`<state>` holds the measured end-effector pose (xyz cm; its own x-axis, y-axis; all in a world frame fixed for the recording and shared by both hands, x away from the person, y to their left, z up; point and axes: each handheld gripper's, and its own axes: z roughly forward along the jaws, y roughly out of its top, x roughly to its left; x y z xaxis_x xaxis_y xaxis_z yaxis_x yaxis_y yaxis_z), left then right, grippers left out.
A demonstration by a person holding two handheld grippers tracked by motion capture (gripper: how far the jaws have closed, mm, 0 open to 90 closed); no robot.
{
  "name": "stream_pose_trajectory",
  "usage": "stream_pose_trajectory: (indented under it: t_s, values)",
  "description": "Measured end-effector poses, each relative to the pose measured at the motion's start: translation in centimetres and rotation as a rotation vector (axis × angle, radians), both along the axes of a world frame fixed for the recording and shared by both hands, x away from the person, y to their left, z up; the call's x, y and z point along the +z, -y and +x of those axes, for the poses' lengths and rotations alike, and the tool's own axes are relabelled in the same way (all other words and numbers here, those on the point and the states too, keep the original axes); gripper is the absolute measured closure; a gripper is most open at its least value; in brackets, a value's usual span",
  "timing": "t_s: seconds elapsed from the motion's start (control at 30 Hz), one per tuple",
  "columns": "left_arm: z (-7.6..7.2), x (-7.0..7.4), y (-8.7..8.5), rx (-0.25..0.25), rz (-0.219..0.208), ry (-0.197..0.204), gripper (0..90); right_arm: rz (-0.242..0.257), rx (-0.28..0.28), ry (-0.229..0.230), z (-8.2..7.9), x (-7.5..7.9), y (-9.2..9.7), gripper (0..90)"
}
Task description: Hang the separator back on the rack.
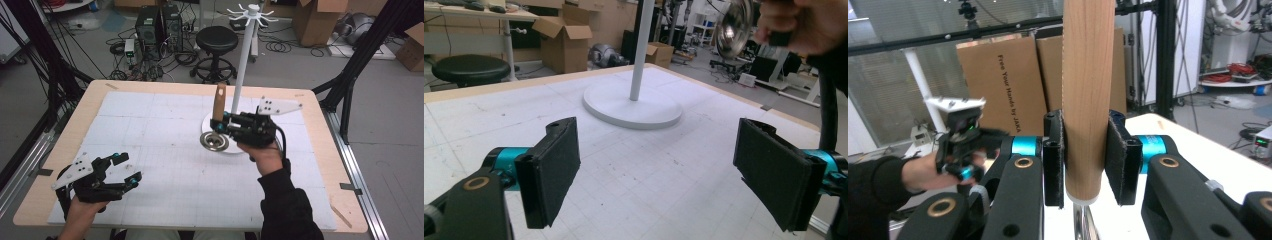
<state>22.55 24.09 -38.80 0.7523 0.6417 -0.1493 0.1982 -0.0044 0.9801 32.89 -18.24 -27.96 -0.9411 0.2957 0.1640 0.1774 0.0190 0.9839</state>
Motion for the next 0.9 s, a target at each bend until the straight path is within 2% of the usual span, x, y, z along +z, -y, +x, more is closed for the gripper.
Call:
stream_pose_trajectory:
  t_s: [0.27, 0.5, 0.6, 0.9]
  values:
    - [0.0, 0.0, -0.5, 0.007, -0.008, 0.001, 19.3, 0.003, -0.057, 0.026, 3.2, 3.9, 1.8, 72.1]
    - [-0.1, 0.0, -0.3, 0.002, -0.011, -0.002, 19.4, -0.015, -0.055, 0.019, 5.4, 6.7, 2.3, 72.1]
    - [-0.2, 0.0, -0.3, 0.001, -0.011, -0.003, 19.4, -0.016, -0.069, 0.009, 6.2, 7.2, 2.2, 72.1]
    - [-0.3, 0.1, -0.6, 0.005, -0.02, -0.009, 19.4, -0.004, -0.115, -0.017, 7.9, 7.5, 2.8, 72.1]
